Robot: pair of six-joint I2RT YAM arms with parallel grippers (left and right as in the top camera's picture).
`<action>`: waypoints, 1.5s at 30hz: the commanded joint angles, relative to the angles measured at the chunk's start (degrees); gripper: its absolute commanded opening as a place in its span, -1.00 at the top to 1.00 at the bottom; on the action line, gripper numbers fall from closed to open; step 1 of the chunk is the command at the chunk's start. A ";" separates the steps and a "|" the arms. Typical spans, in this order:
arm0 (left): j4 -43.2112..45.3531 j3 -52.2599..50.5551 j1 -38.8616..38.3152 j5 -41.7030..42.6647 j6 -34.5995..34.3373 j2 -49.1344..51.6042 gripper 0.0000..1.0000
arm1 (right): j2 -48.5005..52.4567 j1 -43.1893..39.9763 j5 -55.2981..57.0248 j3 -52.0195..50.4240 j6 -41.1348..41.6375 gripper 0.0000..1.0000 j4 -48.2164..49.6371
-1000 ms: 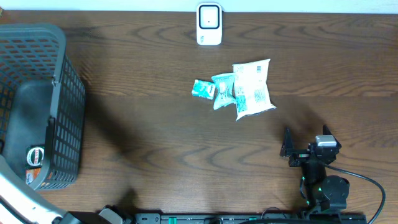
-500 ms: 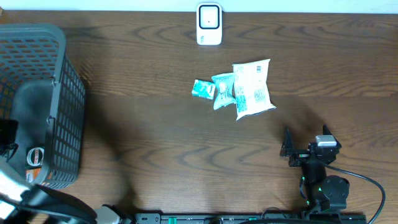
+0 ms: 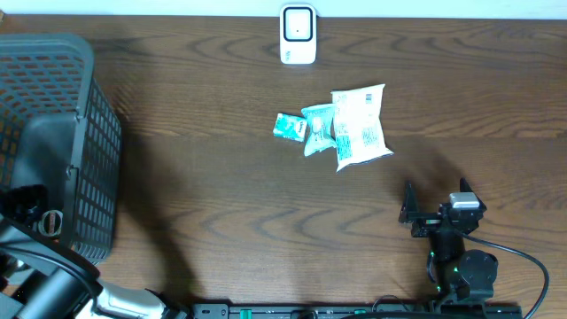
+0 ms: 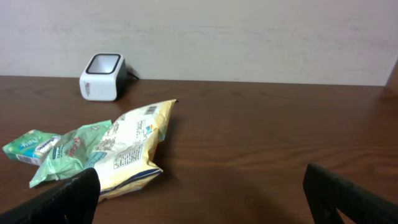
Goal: Scan the item barcode
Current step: 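Lower the left gripper onto the dark green Zam-Buk box and grasp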
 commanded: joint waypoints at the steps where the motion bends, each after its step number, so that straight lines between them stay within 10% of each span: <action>1: -0.92 0.09 0.00 -5.05 -4.26 1.44 -0.92 | -0.31 0.44 -0.11 -0.09 0.98 -0.98 -0.24; 45: 16.31 -6.67 -2.97 0.61 -0.79 1.53 -0.92 | -0.31 0.44 -0.11 -0.09 0.98 -0.99 -0.22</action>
